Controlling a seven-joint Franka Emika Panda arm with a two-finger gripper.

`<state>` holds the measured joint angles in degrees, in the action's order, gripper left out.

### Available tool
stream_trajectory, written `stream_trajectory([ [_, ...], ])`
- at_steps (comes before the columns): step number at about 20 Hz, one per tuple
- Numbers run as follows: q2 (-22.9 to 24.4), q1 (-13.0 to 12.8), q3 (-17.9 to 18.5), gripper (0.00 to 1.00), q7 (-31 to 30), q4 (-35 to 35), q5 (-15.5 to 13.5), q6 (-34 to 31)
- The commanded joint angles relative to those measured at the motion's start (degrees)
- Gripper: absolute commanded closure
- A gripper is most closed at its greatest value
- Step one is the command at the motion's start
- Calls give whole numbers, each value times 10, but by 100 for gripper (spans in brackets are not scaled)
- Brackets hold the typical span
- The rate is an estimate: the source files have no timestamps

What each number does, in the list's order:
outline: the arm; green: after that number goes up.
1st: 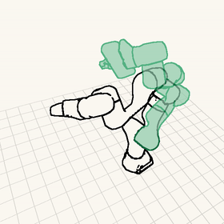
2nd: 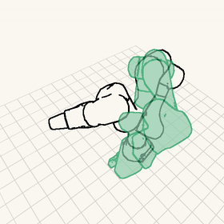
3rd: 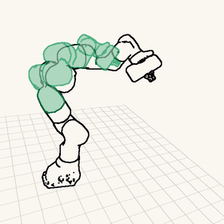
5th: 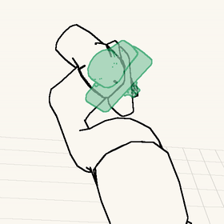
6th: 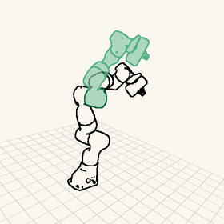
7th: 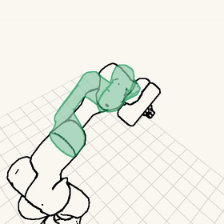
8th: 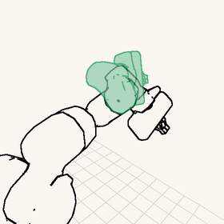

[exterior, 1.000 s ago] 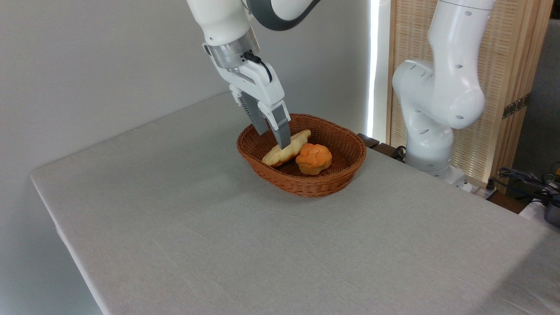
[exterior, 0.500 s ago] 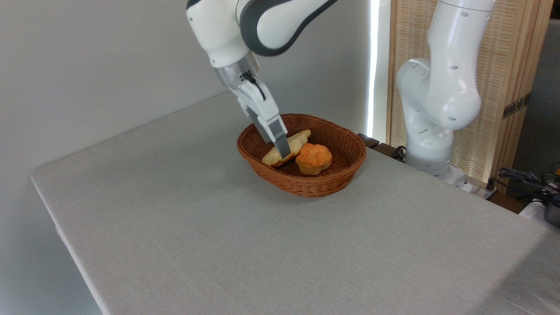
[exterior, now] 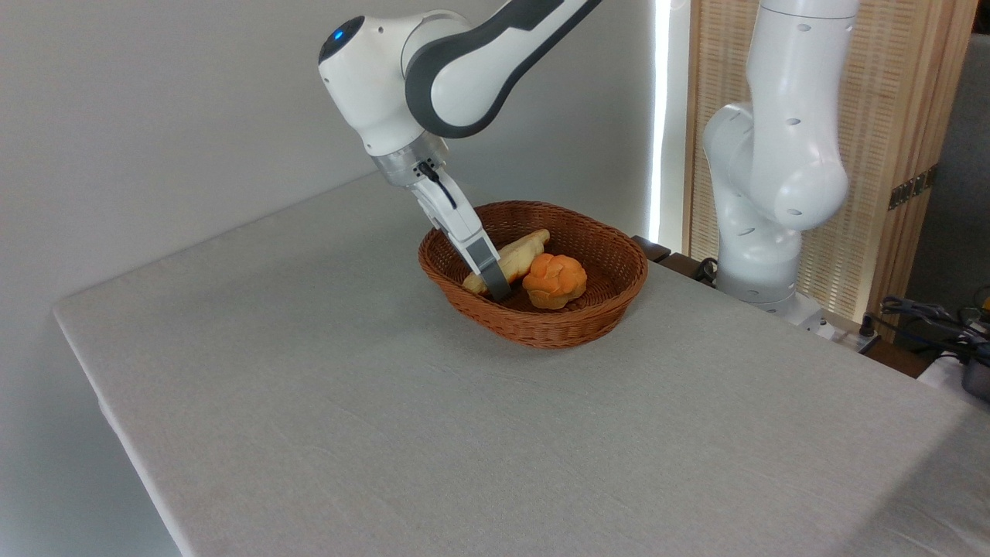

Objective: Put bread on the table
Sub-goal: 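Lower the open gripper into the basket onto the pale bread roll, then close the gripper on the pale bread roll and lift it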

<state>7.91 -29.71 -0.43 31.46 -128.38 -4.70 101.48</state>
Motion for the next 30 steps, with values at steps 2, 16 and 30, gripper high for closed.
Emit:
stream_trajectory([
  [2, -7, -23, 6, 6, 8, 3, 4, 5],
  [16, -7, -20, 7, 54, 8, 6, 5, 3],
  [30, 38, -16, 19, 52, 9, 94, 3, -56],
])
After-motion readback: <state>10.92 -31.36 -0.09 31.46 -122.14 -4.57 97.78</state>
